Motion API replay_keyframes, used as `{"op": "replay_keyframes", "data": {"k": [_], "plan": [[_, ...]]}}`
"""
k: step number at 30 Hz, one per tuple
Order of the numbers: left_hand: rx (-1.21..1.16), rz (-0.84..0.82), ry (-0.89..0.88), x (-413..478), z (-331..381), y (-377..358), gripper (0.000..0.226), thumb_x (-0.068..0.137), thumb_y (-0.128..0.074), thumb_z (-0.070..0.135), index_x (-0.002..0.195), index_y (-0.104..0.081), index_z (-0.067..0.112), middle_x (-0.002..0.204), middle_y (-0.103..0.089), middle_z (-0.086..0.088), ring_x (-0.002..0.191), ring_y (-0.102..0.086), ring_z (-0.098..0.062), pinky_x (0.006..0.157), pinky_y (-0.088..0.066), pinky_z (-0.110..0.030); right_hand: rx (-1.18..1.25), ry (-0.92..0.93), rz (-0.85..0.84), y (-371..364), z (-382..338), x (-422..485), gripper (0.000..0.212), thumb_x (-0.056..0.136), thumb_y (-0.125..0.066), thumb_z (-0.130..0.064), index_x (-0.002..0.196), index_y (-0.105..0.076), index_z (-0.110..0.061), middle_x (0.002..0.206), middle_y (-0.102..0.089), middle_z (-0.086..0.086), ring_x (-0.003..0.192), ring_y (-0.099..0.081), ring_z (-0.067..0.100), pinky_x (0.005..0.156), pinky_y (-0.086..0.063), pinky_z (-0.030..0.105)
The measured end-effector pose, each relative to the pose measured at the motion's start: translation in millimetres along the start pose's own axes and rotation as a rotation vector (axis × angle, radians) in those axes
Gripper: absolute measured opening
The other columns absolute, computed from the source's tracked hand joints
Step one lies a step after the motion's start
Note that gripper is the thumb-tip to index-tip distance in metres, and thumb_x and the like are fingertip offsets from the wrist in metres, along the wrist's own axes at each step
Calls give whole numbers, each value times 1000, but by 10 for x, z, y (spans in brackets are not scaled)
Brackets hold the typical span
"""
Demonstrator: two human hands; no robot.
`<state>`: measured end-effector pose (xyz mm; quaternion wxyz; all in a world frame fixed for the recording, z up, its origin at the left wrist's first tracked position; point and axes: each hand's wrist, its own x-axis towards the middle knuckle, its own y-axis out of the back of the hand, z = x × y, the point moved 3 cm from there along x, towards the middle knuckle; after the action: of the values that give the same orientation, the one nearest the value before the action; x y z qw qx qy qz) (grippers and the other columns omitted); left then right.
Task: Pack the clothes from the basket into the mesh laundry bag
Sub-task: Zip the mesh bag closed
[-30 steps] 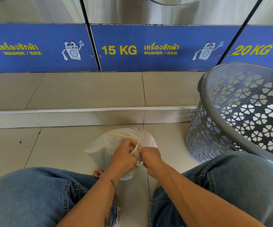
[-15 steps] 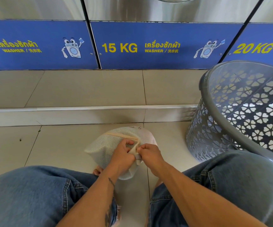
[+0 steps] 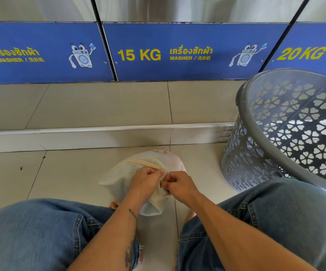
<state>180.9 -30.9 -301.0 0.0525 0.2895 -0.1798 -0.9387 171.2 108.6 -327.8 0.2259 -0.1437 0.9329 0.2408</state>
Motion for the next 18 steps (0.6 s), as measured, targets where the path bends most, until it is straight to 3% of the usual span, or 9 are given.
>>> {"op": "replay_keyframes", "data": {"k": [3, 7, 11, 13, 15, 18], "plan": [[87, -9, -12, 22, 59, -39, 33, 81, -69, 44, 58, -65, 19, 53, -61, 10, 53, -57, -8, 53, -40, -23, -63, 34, -33, 12, -27, -28, 12, 86, -64, -7, 81, -75, -8, 80, -71, 2, 75, -64, 13, 71, -56, 28], [159, -29, 49, 90, 49, -54, 31, 82, -62, 31, 56, -53, 17, 54, -52, 3, 53, -49, -16, 54, -40, -28, -106, 70, -54, 14, -26, -83, 14, 86, -65, -4, 82, -77, -11, 80, -69, -4, 76, -61, 8, 71, -52, 22], [18, -40, 174, 119, 70, -46, 17, 79, -62, 27, 69, -61, 12, 67, -63, -8, 65, -58, -23, 65, -54, -41, -85, 120, 55, 14, -44, -139, 22, 86, -62, 0, 83, -68, -21, 74, -64, -6, 69, -57, 7, 65, -51, 22], [-96, -54, 247, 144, 36, -34, 25, 77, -65, 29, 85, -70, 5, 77, -70, -15, 70, -65, -27, 73, -58, -47, -76, 161, 102, 15, -70, -162, 27, 89, -58, 0, 87, -64, -26, 71, -62, -6, 64, -54, 7, 59, -48, 21], [-150, -72, 270, 166, 4, -28, 37, 80, -66, 29, 98, -70, -3, 80, -71, -17, 71, -65, -28, 68, -57, -43, -109, 197, 103, 10, -84, -163, 26, 91, -57, -2, 89, -65, -27, 72, -64, -6, 66, -58, 11, 61, -53, 27], [-181, -75, 269, 167, -20, -24, 37, 86, -64, 27, 101, -69, -6, 80, -71, -17, 71, -65, -28, 66, -53, -38, -191, 258, 85, 12, -122, -187, 22, 93, -58, -9, 91, -67, -29, 76, -65, -9, 71, -63, 15, 66, -59, 35]]}}
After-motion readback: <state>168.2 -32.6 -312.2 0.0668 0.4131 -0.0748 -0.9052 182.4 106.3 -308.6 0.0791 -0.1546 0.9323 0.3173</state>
